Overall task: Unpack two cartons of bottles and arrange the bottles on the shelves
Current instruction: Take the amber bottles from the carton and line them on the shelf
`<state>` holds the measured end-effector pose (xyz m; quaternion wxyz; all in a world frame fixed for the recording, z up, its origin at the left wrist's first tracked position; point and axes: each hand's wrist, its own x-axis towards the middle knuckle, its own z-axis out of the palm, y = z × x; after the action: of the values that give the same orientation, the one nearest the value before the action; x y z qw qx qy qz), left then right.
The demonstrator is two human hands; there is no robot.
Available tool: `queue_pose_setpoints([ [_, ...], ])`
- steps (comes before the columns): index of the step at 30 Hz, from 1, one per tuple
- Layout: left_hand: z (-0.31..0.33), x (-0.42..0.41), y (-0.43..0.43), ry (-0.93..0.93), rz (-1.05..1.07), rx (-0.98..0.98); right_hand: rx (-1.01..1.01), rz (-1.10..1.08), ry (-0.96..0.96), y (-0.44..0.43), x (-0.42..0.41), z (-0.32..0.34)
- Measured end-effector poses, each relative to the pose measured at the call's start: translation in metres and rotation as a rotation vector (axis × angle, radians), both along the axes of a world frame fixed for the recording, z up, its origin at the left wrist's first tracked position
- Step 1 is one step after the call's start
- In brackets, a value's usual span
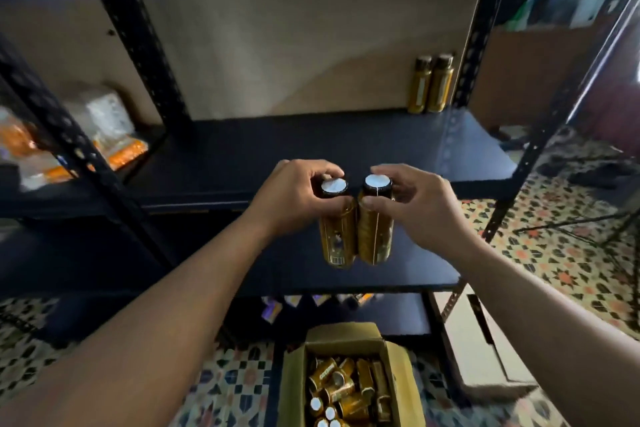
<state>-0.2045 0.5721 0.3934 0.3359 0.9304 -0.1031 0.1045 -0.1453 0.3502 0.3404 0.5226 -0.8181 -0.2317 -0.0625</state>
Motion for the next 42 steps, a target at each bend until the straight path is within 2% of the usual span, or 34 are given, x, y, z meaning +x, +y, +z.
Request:
queue_pose_setpoints([
  [7, 0.036, 0.038, 0.003, -0.071, 0.067, 0.063, -0.034, -0.087, -0.031, 0.005, 0.028, 0.050],
  [15, 0.029, 0.096, -0.018, -0.062, 0.155, 0.103, -0.084, -0.152, 0.002, -0.008, 0.097, 0.042],
  [27, 0.014, 0.181, -0.057, 0.030, 0.244, 0.073, -0.149, -0.080, 0.011, -0.022, 0.200, 0.022],
  [36, 0.008, 0.205, -0.043, 0.055, 0.139, 0.037, -0.225, 0.038, -0.028, -0.028, 0.221, 0.022],
  [42, 0.003, 0.226, -0.017, 0.074, 0.075, 0.044, -0.290, -0.047, -0.063, -0.009, 0.223, 0.023],
])
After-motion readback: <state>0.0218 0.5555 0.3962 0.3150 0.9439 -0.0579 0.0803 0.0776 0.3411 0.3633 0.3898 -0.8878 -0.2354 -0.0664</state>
